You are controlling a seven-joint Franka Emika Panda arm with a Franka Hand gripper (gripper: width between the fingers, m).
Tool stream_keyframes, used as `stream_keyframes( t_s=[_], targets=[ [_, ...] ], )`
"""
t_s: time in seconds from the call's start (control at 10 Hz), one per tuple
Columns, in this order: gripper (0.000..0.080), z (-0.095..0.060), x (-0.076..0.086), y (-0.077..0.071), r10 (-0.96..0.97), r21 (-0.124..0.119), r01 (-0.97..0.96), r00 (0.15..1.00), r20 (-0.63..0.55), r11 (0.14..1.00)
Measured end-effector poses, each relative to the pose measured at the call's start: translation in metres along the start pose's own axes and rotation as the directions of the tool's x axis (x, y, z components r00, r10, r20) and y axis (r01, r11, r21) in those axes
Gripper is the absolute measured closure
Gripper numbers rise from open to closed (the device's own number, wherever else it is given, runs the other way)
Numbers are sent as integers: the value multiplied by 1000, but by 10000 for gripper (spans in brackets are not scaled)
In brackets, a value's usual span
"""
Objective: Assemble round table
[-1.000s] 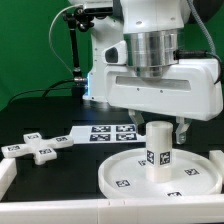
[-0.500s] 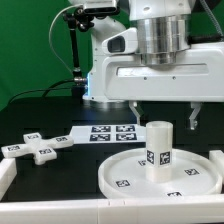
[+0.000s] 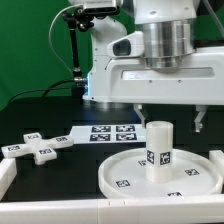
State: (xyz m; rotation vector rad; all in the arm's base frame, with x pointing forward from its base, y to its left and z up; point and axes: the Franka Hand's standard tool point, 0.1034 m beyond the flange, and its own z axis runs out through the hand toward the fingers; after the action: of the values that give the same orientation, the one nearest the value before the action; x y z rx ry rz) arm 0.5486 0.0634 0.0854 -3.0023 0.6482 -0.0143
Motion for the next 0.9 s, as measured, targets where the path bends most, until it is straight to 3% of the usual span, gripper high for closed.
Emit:
stream_keyframes(
  t_s=[0.2, 0.4, 0.8, 0.9],
  targets=[
    [151, -6, -22, 24, -233, -4, 233, 972, -13, 972],
    [151, -14, -27, 47, -257, -9, 257, 966, -4, 966],
    [151, -10, -29, 48, -291, -10, 291, 957, 3, 957],
    [151, -10, -29, 73, -350, -17, 350, 937, 9, 937]
  ],
)
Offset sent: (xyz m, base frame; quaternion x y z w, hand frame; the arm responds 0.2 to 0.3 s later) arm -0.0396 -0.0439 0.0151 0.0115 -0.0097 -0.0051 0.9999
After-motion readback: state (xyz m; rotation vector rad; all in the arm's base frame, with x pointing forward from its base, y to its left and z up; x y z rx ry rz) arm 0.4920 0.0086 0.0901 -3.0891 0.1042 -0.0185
